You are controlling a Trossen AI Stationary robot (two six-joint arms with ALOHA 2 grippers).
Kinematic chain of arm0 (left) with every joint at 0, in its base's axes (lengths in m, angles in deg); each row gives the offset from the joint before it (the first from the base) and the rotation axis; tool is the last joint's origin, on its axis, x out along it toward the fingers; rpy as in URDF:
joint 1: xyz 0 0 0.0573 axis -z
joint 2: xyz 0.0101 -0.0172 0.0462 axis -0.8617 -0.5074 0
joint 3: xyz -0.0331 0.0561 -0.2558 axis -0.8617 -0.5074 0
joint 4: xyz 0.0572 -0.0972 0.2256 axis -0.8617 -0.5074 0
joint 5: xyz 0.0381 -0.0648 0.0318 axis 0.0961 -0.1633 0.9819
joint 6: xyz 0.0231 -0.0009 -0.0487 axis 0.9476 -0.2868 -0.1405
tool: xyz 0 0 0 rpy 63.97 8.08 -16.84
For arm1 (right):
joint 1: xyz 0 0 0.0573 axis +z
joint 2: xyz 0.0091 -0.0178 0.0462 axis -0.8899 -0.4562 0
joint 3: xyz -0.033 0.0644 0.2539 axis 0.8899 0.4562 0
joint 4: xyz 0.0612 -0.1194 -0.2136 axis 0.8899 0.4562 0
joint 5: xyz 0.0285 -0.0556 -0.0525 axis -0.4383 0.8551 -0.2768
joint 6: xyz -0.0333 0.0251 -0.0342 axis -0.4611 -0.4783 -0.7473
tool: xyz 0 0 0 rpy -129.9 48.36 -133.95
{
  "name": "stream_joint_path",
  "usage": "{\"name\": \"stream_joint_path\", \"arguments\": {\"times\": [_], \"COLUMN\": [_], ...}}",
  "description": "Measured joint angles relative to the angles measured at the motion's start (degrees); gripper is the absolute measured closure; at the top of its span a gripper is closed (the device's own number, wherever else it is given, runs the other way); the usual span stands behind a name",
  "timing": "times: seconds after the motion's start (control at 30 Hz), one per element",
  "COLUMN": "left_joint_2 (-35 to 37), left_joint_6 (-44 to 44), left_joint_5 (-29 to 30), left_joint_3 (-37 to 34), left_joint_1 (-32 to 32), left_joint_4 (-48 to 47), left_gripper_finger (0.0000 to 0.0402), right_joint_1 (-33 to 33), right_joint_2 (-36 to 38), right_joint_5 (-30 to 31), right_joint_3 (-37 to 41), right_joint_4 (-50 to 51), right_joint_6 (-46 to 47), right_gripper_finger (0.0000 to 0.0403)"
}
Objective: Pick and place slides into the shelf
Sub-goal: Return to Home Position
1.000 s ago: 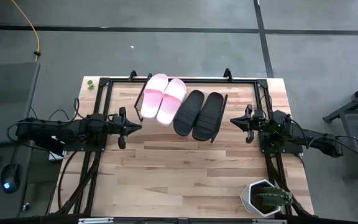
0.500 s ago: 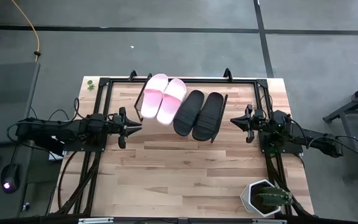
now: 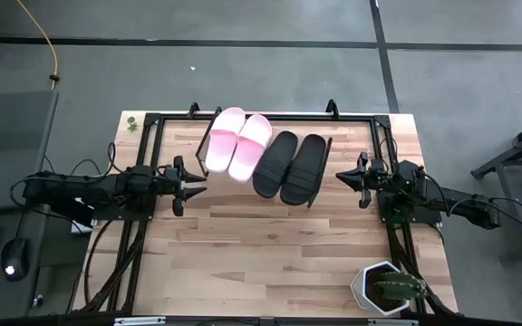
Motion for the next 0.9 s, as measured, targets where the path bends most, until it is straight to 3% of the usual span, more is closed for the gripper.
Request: {"name": "stream_joint_path", "arguments": {"times": [0.9], "left_joint_2": [0.00], "left_joint_6": [-0.22], "left_joint_5": [0.00], "left_joint_3": [0.00], "left_joint_1": [0.00], "left_joint_4": [0.02], "left_gripper_finger": [0.0257], "right_joint_1": [0.01], "right_joint_2": [0.02], "right_joint_5": [-2.47], "right_joint_3": [0.00], "right_joint_4": [-1.66], "right_joint_6": [0.00], "right_gripper_finger": [0.0402]}}
